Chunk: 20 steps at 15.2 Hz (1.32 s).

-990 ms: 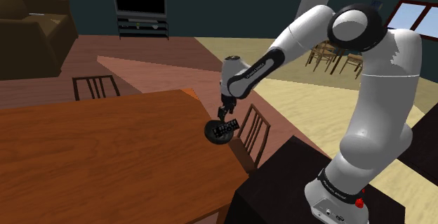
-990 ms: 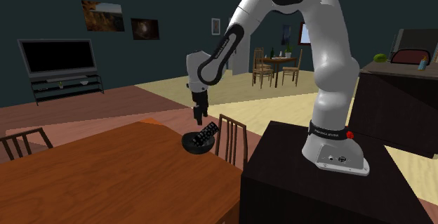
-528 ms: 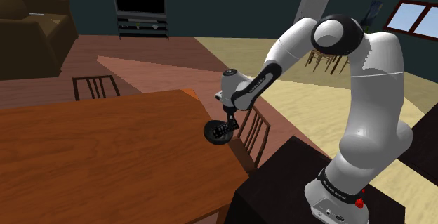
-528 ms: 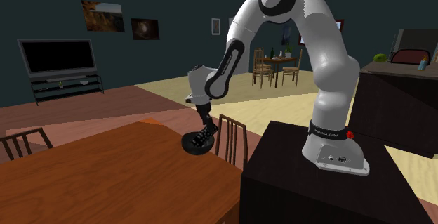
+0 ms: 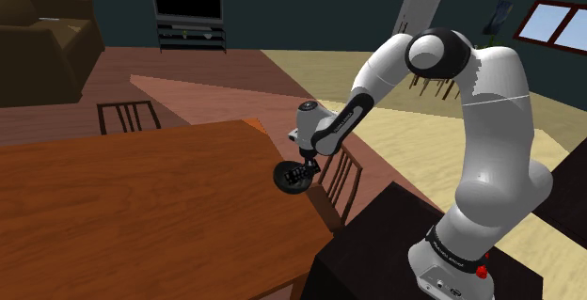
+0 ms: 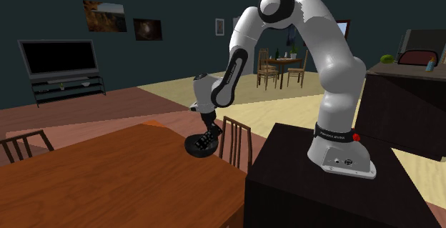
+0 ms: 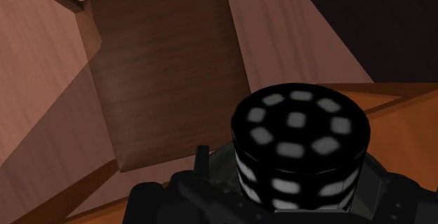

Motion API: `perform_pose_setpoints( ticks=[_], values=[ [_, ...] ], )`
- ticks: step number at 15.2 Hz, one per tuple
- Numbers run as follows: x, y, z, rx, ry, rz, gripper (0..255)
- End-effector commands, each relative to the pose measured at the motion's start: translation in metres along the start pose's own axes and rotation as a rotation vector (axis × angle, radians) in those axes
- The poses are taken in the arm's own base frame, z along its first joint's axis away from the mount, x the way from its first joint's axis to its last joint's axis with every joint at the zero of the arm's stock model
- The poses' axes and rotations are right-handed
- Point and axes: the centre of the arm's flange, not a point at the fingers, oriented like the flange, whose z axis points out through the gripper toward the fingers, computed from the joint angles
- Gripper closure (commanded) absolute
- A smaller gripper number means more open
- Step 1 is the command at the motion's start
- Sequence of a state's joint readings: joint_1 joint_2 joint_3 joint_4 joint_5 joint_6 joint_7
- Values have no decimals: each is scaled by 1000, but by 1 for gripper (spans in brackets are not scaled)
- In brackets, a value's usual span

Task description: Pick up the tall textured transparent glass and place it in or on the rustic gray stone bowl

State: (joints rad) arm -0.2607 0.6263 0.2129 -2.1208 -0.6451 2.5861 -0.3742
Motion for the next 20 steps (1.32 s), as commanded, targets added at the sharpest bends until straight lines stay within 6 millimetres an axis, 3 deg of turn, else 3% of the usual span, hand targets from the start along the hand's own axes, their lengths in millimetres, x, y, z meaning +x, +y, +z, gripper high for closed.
perform_pose_setpoints(
  ticks=[1,5,6,15,20],
  values=[
    [0,0,0,0,0,0,0],
    [0,0,0,0,0,0,0],
    [0,0,0,0,0,0,255],
    [0,0,0,0,0,0,255],
    [-5,2,-25,0,0,0,255]
  ],
)
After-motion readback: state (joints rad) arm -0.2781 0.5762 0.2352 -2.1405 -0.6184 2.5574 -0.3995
